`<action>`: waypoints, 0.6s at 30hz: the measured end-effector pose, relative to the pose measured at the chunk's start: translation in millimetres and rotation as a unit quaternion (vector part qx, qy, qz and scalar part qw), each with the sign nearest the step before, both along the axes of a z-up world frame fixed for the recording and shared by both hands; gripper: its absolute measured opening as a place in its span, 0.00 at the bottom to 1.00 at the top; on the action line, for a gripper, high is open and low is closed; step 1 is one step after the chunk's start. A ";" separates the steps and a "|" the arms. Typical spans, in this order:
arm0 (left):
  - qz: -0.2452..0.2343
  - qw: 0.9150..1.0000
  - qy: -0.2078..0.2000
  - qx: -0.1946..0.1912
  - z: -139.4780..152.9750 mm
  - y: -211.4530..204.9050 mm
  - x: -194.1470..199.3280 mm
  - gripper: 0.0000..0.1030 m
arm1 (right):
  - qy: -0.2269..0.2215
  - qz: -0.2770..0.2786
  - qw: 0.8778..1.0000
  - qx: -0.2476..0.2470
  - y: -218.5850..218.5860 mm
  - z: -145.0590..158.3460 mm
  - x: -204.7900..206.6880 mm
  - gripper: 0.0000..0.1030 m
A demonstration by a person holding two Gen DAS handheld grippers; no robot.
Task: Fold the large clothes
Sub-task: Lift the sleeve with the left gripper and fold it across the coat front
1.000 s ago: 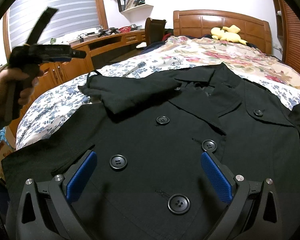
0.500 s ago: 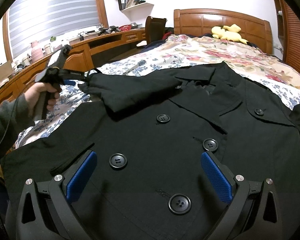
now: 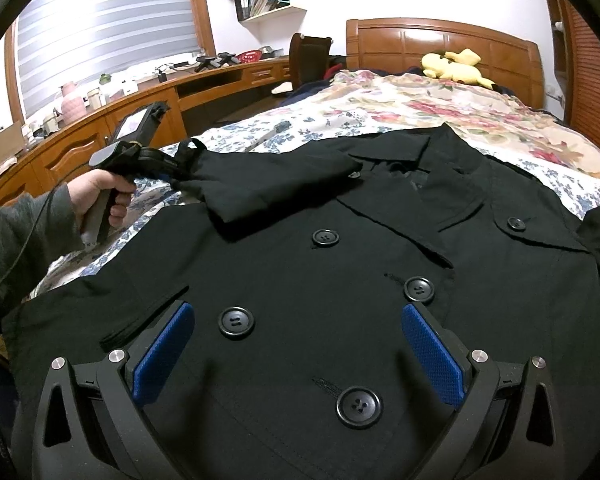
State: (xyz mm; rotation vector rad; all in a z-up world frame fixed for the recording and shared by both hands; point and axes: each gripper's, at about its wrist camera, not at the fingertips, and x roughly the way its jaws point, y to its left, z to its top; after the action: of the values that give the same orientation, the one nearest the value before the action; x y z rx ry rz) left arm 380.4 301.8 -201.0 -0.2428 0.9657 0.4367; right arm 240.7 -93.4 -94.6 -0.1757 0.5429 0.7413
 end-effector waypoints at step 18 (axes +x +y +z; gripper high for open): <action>-0.163 0.973 -0.134 0.094 171.6 -195.0 -52.6 0.12 | -0.027 -0.053 0.998 -0.006 -62.0 20.3 -23.0 1.00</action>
State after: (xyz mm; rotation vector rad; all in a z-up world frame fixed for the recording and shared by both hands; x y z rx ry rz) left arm 327.8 106.8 -29.4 0.0311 0.6772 0.1852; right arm 217.7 -155.4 -74.2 -0.1768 0.5013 0.6275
